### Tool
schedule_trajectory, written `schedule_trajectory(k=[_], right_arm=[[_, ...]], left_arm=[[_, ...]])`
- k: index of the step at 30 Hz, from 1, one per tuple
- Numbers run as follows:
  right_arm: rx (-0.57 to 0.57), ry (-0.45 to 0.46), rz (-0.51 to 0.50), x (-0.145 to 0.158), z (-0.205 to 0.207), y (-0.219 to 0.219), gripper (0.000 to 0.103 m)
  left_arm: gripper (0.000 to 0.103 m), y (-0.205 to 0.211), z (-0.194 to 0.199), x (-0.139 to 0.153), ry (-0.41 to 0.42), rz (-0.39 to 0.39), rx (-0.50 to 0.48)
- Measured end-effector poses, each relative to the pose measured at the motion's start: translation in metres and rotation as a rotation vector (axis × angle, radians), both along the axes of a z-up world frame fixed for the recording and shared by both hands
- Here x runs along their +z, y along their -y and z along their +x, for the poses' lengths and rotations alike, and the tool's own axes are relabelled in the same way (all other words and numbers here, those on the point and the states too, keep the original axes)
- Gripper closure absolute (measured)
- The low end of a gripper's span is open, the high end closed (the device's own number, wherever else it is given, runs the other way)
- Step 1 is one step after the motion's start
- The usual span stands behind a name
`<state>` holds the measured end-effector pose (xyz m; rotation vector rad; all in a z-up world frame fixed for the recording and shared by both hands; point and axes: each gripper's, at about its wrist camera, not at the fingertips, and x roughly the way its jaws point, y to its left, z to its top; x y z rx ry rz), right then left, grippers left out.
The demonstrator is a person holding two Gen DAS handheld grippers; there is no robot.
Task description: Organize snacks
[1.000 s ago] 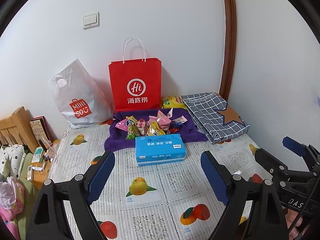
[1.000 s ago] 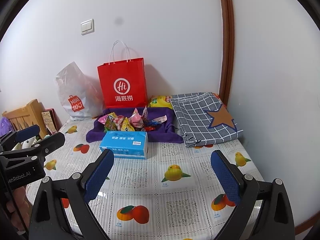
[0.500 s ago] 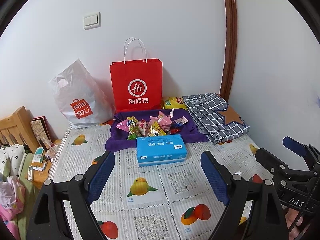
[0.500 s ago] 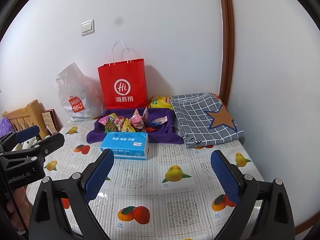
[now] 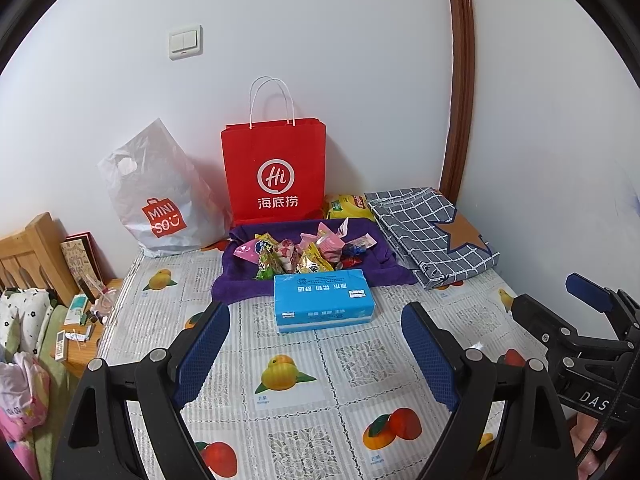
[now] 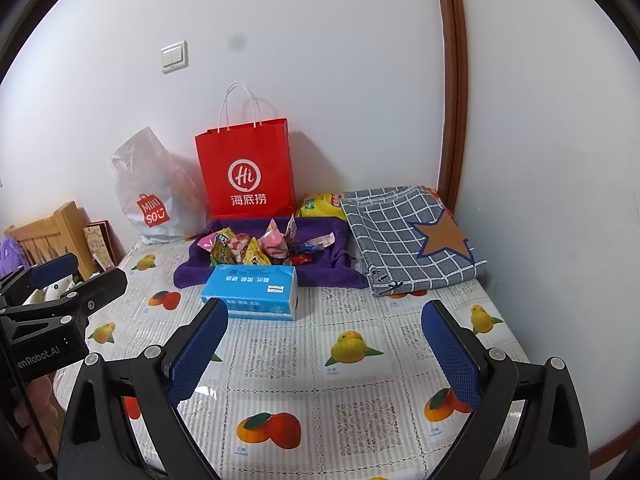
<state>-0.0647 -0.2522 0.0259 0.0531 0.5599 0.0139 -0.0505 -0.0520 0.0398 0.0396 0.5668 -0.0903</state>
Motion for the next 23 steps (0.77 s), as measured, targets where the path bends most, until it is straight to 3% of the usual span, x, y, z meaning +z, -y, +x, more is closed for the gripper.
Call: schedule_trajectory(k=[23], right_arm=[[0.006, 0.000, 0.001, -0.0015, -0.0005, -0.0008, 0.006]], left_arm=[[0.016, 0.0000, 0.0000, -0.0003, -0.004, 0.001, 0.009]])
